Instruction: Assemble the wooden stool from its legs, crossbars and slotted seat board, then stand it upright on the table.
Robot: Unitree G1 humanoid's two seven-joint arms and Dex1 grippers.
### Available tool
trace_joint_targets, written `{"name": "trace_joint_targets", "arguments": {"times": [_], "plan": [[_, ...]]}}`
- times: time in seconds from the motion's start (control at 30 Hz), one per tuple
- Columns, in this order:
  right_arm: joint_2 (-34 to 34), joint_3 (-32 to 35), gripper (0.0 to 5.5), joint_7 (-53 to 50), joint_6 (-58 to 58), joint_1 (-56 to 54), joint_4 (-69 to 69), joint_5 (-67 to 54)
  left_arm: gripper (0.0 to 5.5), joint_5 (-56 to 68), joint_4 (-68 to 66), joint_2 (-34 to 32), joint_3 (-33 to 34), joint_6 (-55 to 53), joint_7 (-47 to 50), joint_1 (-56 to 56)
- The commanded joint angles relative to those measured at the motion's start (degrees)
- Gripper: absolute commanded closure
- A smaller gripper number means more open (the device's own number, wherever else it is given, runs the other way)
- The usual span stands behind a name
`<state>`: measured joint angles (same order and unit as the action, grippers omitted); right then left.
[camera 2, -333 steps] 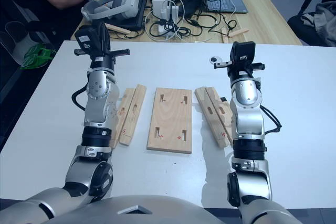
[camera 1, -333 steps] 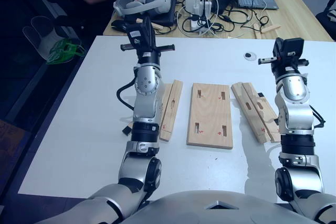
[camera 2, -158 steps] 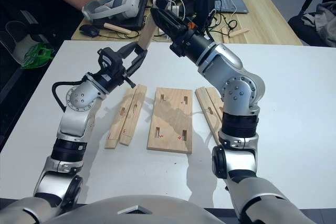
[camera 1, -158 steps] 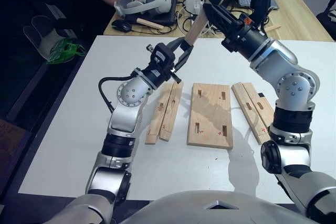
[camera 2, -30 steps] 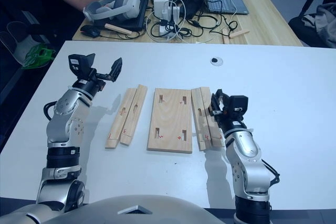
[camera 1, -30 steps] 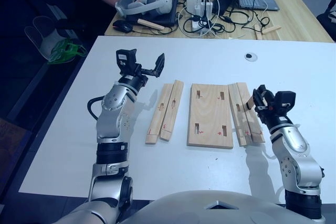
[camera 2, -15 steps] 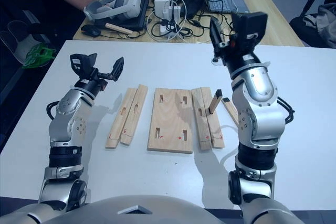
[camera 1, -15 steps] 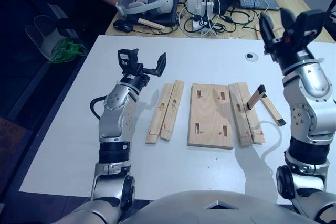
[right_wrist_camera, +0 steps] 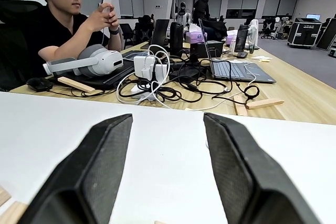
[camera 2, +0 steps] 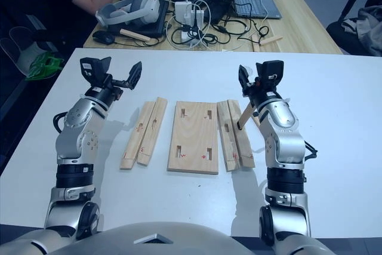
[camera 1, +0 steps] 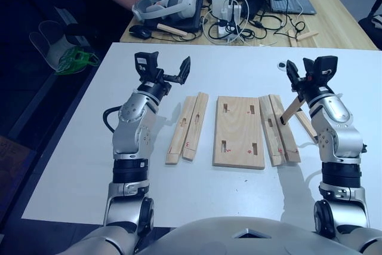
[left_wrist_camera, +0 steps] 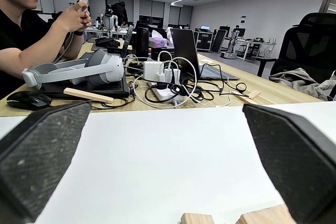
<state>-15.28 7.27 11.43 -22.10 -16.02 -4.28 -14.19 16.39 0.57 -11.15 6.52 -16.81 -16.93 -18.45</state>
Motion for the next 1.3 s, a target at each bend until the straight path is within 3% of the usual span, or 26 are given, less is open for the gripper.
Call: {"name": "trace_joint_targets", "arguments": {"times": [0.03,0.23,0.47,0.77,1.3], "plan": [[1.4,1.0,3.0,-2.7,-0.8,-0.1,-4.1,0.2,0.1,-0.2,-0.5,-0.1,-0.2,-0.4,0.1,-0.5],[1.2,-1.6,3.0,-2.3,-6.1,-4.1,-15.2,-1.7,0.1,0.0,-0.3,0.5,-0.1,-0.4,0.5,-0.4],[4.3,0.0,3.0,-0.2,-29.7,-0.6,-18.0,-18.5,0.1,0.3,0.3,0.9,0.0,-0.3,0.7,-0.1],[0.2,1.9,3.0,-8.3,-29.5,4.0,-6.0,-6.9,0.1,0.4,0.3,0.9,0.1,-0.3,0.8,-0.1],[-0.6,0.4,3.0,-11.0,-31.2,-2.5,1.4,0.9,0.1,0.3,0.2,0.9,-0.1,-0.2,0.8,-0.2]]}}
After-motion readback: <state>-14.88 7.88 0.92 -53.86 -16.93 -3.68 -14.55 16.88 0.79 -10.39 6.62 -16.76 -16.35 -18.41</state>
